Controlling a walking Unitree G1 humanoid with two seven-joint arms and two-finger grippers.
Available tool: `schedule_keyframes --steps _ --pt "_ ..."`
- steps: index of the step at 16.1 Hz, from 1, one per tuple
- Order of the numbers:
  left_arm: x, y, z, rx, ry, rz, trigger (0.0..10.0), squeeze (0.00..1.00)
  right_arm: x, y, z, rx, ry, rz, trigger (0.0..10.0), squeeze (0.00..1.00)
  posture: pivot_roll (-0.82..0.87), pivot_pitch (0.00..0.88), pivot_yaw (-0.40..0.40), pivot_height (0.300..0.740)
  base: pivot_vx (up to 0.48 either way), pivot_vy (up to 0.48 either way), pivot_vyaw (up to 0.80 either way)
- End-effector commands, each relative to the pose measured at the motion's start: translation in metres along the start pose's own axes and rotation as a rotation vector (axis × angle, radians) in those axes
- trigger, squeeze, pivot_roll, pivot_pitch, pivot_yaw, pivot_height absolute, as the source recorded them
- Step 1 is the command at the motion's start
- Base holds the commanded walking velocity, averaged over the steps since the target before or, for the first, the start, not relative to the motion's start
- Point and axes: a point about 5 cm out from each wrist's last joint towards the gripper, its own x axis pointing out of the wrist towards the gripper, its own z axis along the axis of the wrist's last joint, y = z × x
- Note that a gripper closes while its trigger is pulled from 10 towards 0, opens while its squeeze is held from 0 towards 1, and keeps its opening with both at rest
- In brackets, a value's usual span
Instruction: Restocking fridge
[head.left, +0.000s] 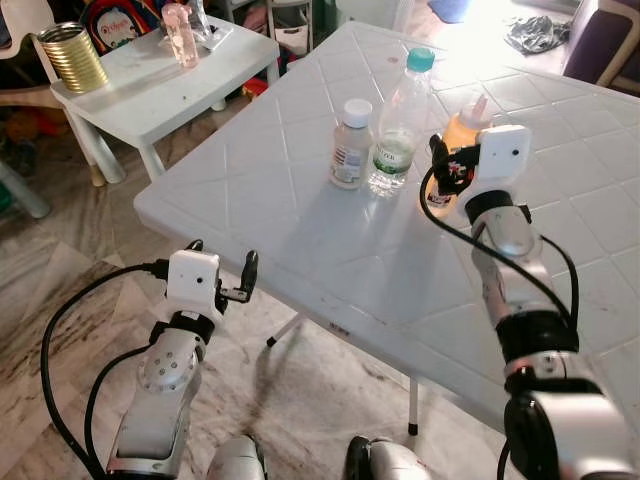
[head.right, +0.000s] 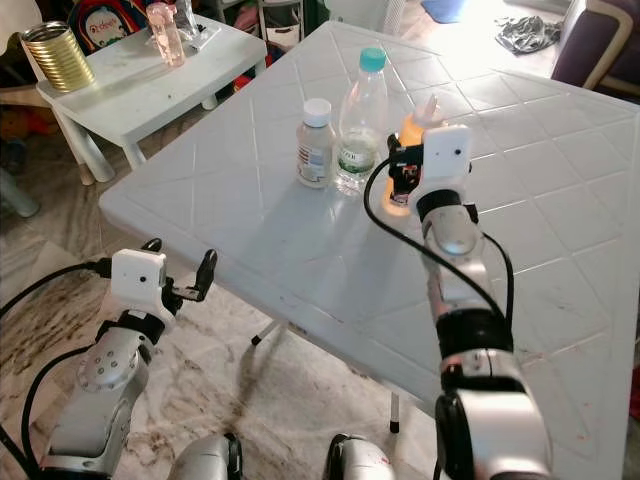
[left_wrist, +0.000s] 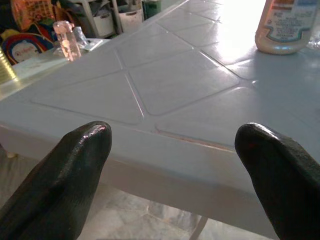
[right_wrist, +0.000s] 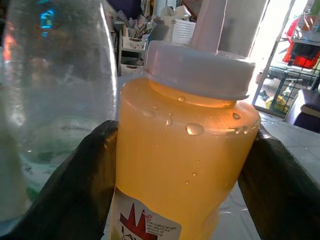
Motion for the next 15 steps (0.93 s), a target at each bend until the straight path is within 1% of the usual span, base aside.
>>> schedule_keyframes --steps 1,2,3,8,9,10,11,12,13,14,15 --pt "-0.0015 0.0047 -0.0006 0.015 0.007 0.019 10.0 0.00 0.0043 -0.0041 0.0071 -0.005 -0.031 -0.008 3.6 0.00 0.17 0.141 0.013 0.740 0.000 0.000 0.00" --pt "-0.0018 0.0040 -0.0009 0.014 0.007 0.019 10.0 0.00 0.0055 -0.0044 0.0092 -0.015 -0.040 -0.005 9.6 0.00 0.17 0.140 0.012 0.740 0.000 0.000 0.00" --pt "-0.0018 0.0033 -0.0011 0.013 0.007 0.018 10.0 0.00 0.0061 -0.0043 0.0103 -0.019 -0.045 -0.003 10.0 0.00 0.17 0.136 0.012 0.740 0.000 0.000 0.00" --pt "0.0003 0.0013 -0.0010 0.010 0.006 0.010 10.0 0.00 0.0058 -0.0049 0.0078 -0.032 -0.039 -0.005 10.0 0.00 0.17 0.134 0.011 0.740 0.000 0.000 0.00" --pt "0.0012 0.0018 -0.0012 0.011 0.008 0.008 10.0 0.00 0.0066 -0.0056 0.0065 -0.027 -0.036 -0.007 5.0 0.00 0.17 0.132 0.016 0.740 0.000 0.000 0.00" --pt "0.0012 0.0018 -0.0013 0.012 0.009 0.007 10.0 0.00 0.0069 -0.0057 0.0066 -0.024 -0.037 -0.008 1.1 0.00 0.17 0.132 0.016 0.740 0.000 0.000 0.00" --pt "0.0012 0.0016 -0.0014 0.014 0.009 0.006 10.0 0.00 0.0070 -0.0051 0.0082 -0.014 -0.047 -0.002 2.8 0.00 0.17 0.130 0.015 0.740 0.000 0.000 0.00" --pt "0.0013 0.0010 -0.0014 0.013 0.010 0.006 10.0 0.00 0.0066 -0.0039 0.0101 -0.012 -0.058 0.003 0.0 0.00 0.17 0.130 0.015 0.740 0.000 0.000 0.00" --pt "0.0015 0.0003 -0.0018 0.012 0.011 0.005 10.0 0.00 0.0057 -0.0031 0.0104 -0.013 -0.059 0.003 4.1 0.00 0.17 0.129 0.013 0.740 0.000 0.000 0.00" --pt "0.0018 -0.0005 -0.0024 0.013 0.015 0.006 10.0 0.00 0.0039 -0.0025 0.0103 -0.007 -0.059 0.001 9.5 0.00 0.17 0.129 0.013 0.740 0.000 0.000 0.00" --pt "0.0024 -0.0015 -0.0034 0.013 0.023 0.007 10.0 0.00 0.0011 -0.0016 0.0093 -0.003 -0.059 0.002 10.0 0.00 0.17 0.129 0.009 0.740 0.000 0.000 0.00"
